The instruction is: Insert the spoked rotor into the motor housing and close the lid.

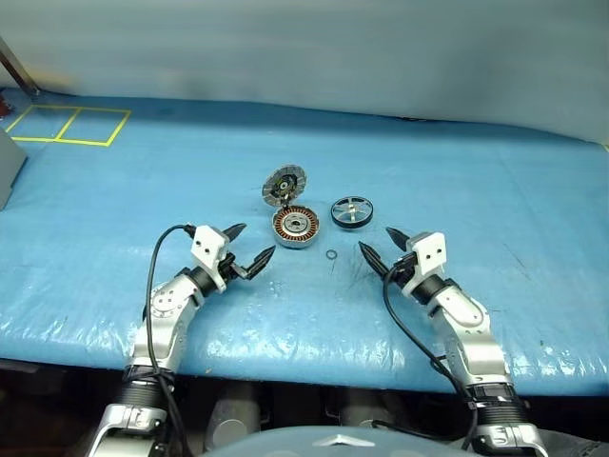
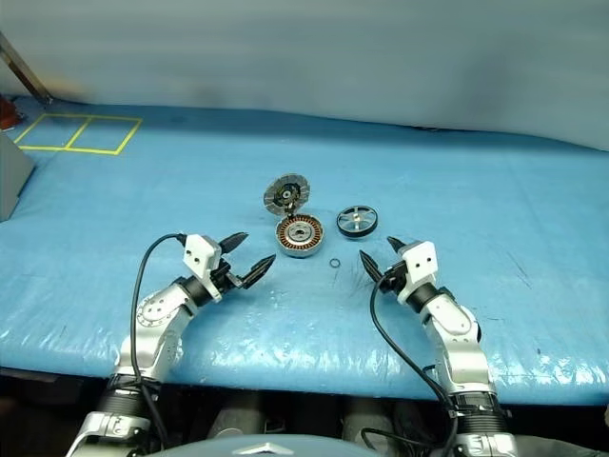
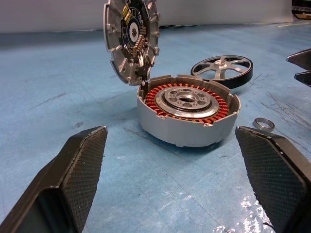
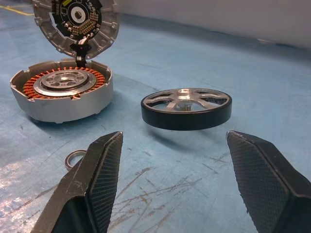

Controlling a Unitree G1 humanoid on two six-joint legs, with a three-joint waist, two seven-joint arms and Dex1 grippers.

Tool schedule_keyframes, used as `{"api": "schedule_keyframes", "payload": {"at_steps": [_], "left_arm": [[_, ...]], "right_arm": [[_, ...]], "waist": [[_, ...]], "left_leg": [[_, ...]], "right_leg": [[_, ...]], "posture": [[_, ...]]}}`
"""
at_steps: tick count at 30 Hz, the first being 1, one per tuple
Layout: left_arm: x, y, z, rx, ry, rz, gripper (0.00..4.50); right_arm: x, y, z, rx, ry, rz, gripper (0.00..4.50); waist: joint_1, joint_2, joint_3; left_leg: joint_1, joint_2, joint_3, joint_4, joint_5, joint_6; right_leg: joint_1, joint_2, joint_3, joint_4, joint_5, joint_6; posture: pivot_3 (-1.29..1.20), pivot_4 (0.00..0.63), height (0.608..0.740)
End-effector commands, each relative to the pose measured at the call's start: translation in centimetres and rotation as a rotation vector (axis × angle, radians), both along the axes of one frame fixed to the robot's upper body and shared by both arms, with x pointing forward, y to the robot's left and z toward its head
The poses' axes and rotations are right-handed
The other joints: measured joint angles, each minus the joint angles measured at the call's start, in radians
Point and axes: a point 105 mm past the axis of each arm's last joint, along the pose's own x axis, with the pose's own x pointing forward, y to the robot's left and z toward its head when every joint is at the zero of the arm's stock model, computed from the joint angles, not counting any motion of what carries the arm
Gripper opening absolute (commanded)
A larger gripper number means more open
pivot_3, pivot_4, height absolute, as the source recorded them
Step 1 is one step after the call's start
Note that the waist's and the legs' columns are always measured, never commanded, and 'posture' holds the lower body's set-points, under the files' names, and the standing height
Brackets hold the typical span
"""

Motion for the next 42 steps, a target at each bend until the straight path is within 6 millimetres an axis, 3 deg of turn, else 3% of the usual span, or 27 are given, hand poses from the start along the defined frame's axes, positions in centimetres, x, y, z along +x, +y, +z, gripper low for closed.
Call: {"api": "schedule_keyframes", "payload": {"at_steps": [1, 23, 37, 42], "left_arm": [[0.1, -0.3, 2.2, 0.005, -0.098, -0.042, 4.48], [0.1, -0.6, 1.6, -0.03, -0.025, -0.059, 4.48], [-0.1, -0.5, 1.2, 0.081, -0.042, -0.095, 4.48], [-0.6, -1.4, 1.8, 0.204, -0.071, -0.211, 4.48]], "right_arm": [[0.0, 0.2, 1.3, 0.004, -0.038, 0.023, 3.53], [0.1, 0.3, 1.2, -0.015, -0.036, 0.011, 3.53], [0.2, 0.4, 1.1, -0.014, -0.033, 0.013, 3.53], [0.2, 0.4, 1.1, -0.015, -0.035, 0.011, 3.53]], "waist": [[0.0, 0.0, 0.0], [0.0, 0.0, 0.0], [0.0, 0.0, 0.0], [0.0, 0.0, 0.0]], "left_leg": [[0.0, 0.0, 0.0, 0.0, 0.0, 0.0], [0.0, 0.0, 0.0, 0.0, 0.0, 0.0], [0.0, 0.0, 0.0, 0.0, 0.0, 0.0], [0.0, 0.0, 0.0, 0.0, 0.0, 0.0]], "right_leg": [[0.0, 0.0, 0.0, 0.0, 0.0, 0.0], [0.0, 0.0, 0.0, 0.0, 0.0, 0.0], [0.0, 0.0, 0.0, 0.0, 0.0, 0.0], [-0.001, 0.0, 0.0, 0.0, 0.0, 0.0]], "posture": [[0.0, 0.15, 0.74], [0.0, 0.15, 0.74], [0.0, 0.15, 0.74], [0.0, 0.15, 0.74]]}}
